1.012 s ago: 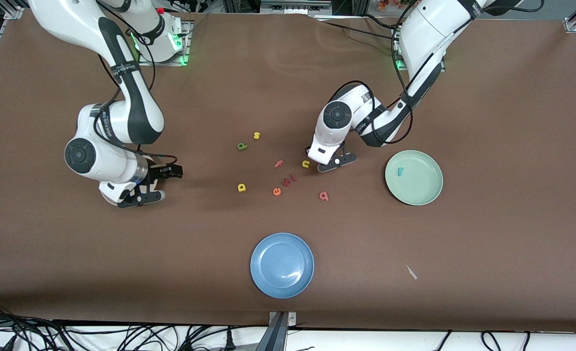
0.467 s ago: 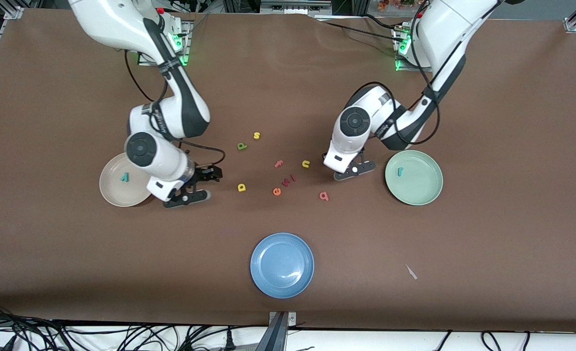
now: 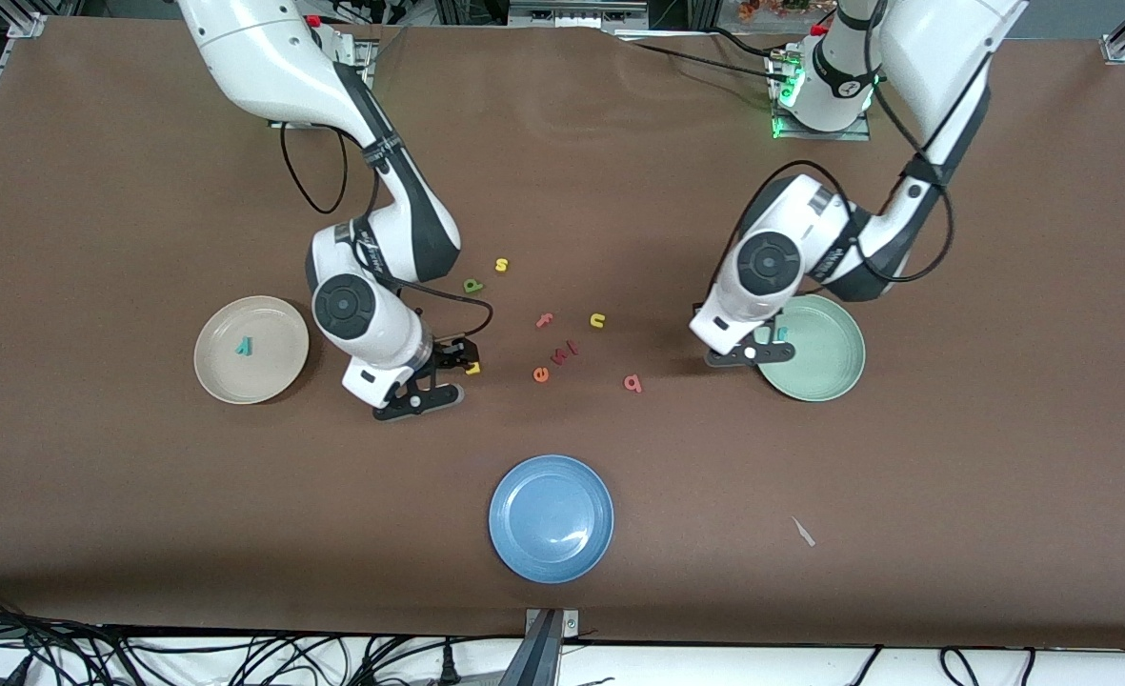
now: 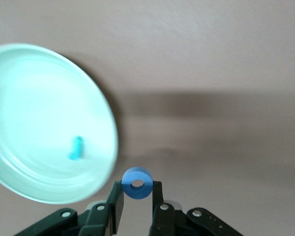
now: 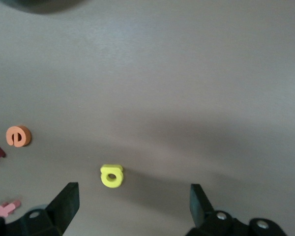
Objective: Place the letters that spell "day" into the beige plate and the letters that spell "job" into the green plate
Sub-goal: 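Release the o onto the green plate while the right gripper grasps yellow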
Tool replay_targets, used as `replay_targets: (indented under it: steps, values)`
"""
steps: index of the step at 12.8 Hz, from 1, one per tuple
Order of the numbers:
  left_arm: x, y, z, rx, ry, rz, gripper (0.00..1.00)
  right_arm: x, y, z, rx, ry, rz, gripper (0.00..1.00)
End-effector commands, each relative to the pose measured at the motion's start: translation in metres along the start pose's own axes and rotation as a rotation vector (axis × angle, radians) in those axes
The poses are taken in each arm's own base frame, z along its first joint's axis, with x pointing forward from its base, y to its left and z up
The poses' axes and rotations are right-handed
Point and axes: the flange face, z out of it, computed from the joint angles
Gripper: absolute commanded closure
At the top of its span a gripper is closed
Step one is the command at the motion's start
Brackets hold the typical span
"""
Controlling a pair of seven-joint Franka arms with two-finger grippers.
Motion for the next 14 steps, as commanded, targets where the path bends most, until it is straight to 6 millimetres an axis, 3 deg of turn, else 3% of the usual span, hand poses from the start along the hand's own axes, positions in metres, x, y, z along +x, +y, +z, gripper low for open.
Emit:
replay_targets:
  steps: [1,4,6,7,9,14]
  values:
    - [0.007,-0.046,-0.007,0.039,0.003,0.119,1.00,0.010,-0.021,0.017,-0.017,-0.001,-0.039,0.01]
    - [0.023,-0.118,0.006,0.035,-0.036,0.289,1.00,0.009,-0.021,0.033,-0.029,-0.018,-0.049,0.06]
    - [0.026,-0.148,0.023,0.027,-0.073,0.369,1.00,0.008,-0.020,0.040,-0.032,-0.027,-0.057,0.08]
    - [0.024,-0.154,0.031,0.023,-0.088,0.382,1.00,0.007,-0.020,0.045,-0.038,-0.033,-0.076,0.14]
    - [0.015,-0.152,0.054,0.015,-0.128,0.391,0.99,0.006,-0.020,0.049,-0.052,-0.036,-0.094,0.17]
    - [0.012,-0.141,0.086,-0.022,-0.076,0.406,0.96,0.004,-0.027,0.054,-0.065,-0.039,-0.112,0.24]
